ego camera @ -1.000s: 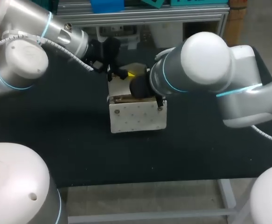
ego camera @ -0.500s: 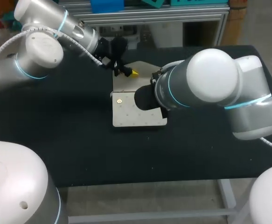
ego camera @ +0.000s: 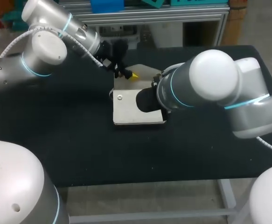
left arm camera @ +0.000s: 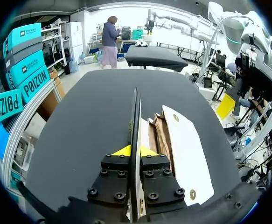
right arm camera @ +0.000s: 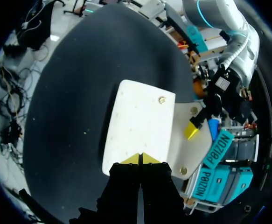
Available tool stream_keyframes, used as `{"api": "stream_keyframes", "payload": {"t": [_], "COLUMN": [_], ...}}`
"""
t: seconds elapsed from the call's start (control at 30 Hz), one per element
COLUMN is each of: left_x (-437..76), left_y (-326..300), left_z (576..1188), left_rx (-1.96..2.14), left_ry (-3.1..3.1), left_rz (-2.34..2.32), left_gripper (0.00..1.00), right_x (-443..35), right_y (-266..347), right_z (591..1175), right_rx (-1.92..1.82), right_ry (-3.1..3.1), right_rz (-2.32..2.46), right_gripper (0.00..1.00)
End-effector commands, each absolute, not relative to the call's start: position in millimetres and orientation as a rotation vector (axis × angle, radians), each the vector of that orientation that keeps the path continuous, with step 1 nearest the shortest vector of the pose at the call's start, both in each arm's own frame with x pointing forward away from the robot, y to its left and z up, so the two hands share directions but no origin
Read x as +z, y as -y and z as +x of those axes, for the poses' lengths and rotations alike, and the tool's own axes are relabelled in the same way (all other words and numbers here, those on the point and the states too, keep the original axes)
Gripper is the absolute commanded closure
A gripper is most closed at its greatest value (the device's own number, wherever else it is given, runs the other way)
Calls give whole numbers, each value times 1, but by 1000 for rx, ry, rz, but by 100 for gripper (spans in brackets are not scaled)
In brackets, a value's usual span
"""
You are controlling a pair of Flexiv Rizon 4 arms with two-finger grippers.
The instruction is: Pick up the bag, open it, inspect its contents, close it, and place it on the opposite side
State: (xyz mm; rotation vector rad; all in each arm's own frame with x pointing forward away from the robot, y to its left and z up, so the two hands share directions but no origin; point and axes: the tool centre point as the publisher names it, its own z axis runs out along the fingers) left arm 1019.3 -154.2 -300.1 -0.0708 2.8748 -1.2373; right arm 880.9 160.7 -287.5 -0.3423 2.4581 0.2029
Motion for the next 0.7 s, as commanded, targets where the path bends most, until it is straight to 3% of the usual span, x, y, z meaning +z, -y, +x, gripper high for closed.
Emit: {"api": "stream_keyframes", "payload": {"t": [0.03,0.23,0.4,0.7], "left_x": [-310,-320,-329,-341], "left_y": [153,148,147,148], "left_z": [1023,1027,1027,1029], "left_rx": [-1251,-1258,-1248,-1233], "left_ry": [-2873,-2852,-2861,-2890], "left_rz": [-77,-136,-143,-133], "left_gripper": [100,100,100,100], "right_x": [-299,-313,-323,-338], "right_y": [-165,-166,-167,-159], "right_z": [884,879,869,858], "right_rx": [199,218,184,140], "right_ry": [-2462,-2485,-2460,-2347], "right_rz": [-341,-326,-327,-332], "right_gripper": [100,90,64,53]}}
